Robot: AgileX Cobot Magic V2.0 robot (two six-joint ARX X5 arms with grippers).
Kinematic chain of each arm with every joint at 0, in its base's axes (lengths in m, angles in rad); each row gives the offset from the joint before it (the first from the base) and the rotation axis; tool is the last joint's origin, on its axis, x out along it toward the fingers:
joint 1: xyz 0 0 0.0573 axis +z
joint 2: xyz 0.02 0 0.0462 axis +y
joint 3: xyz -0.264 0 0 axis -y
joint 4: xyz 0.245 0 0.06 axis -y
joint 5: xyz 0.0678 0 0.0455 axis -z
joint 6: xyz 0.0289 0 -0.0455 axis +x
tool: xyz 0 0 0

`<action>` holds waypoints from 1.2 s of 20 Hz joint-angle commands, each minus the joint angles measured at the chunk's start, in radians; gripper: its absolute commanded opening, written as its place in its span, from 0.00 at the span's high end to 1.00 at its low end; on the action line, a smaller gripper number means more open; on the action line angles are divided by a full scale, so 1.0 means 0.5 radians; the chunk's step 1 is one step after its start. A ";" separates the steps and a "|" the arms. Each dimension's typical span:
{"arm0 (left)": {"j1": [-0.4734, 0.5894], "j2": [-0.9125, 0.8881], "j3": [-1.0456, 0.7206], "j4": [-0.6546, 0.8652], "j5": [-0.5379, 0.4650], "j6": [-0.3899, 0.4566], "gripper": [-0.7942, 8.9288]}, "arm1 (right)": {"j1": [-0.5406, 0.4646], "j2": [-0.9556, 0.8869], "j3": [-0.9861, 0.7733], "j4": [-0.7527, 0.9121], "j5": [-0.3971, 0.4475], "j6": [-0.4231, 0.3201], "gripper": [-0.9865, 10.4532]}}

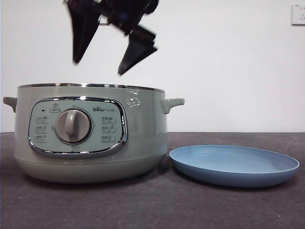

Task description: Take the pumpkin out from the steamer,put the pumpkin in the blue plate,close the lid

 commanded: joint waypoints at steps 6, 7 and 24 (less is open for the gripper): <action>-0.001 -0.008 0.027 0.024 -0.004 0.025 0.93 | 0.021 0.315 0.002 0.086 0.046 -0.046 0.44; -0.001 -0.008 0.027 0.023 -0.003 0.025 0.93 | 0.010 0.330 0.002 0.084 0.045 -0.045 0.44; -0.002 0.145 0.027 0.307 0.388 0.018 0.93 | -0.104 -0.381 0.002 -0.497 0.148 0.032 0.93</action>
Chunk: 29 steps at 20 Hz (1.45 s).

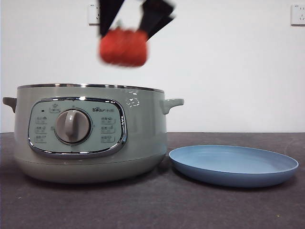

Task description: Take the pumpkin out from the steamer,put the pumpkin in the blue plate,close the lid

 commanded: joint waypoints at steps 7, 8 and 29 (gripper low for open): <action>-0.001 0.256 0.027 0.332 0.366 0.014 0.93 | -0.387 -0.392 -0.254 -0.532 0.979 0.643 0.93; -0.001 0.276 0.027 0.340 0.419 0.002 0.93 | -0.397 -0.449 -0.379 -0.472 1.028 0.673 0.93; -0.001 0.378 0.027 0.408 0.529 0.001 0.93 | -0.552 -0.311 -1.740 1.064 0.372 0.543 0.71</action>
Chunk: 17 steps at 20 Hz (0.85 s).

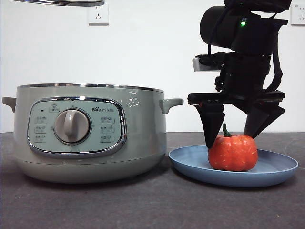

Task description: Take the pumpkin out from the steamer,put the pumpkin in the blue plate,close the lid

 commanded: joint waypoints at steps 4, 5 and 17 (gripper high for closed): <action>0.000 -0.018 0.027 0.110 -0.002 0.003 0.93 | 0.000 0.038 -0.023 -0.011 -0.001 0.012 0.44; 0.000 -0.018 0.027 0.110 -0.001 0.003 0.93 | 0.000 0.038 -0.023 -0.009 -0.001 0.012 0.44; 0.000 0.183 0.027 0.134 0.223 -0.052 0.93 | 0.018 -0.423 -0.022 -0.005 0.002 0.050 0.45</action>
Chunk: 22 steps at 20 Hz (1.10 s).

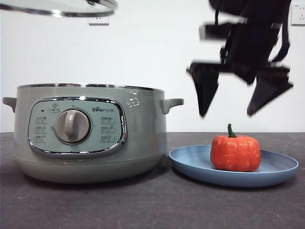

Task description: Take the pumpkin out from the steamer,put the pumpkin in the blue plate,close the lid

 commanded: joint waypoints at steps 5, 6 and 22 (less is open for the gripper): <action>-0.002 0.282 0.024 0.236 0.108 -0.074 0.93 | 0.001 -0.459 -0.016 0.006 0.015 0.027 0.45; -0.002 0.334 0.024 0.262 0.114 -0.091 0.93 | 0.001 -0.526 -0.016 0.006 0.016 0.027 0.45; -0.106 0.803 0.023 0.369 0.143 -0.162 0.93 | -0.001 -0.946 -0.016 -0.018 0.120 0.025 0.45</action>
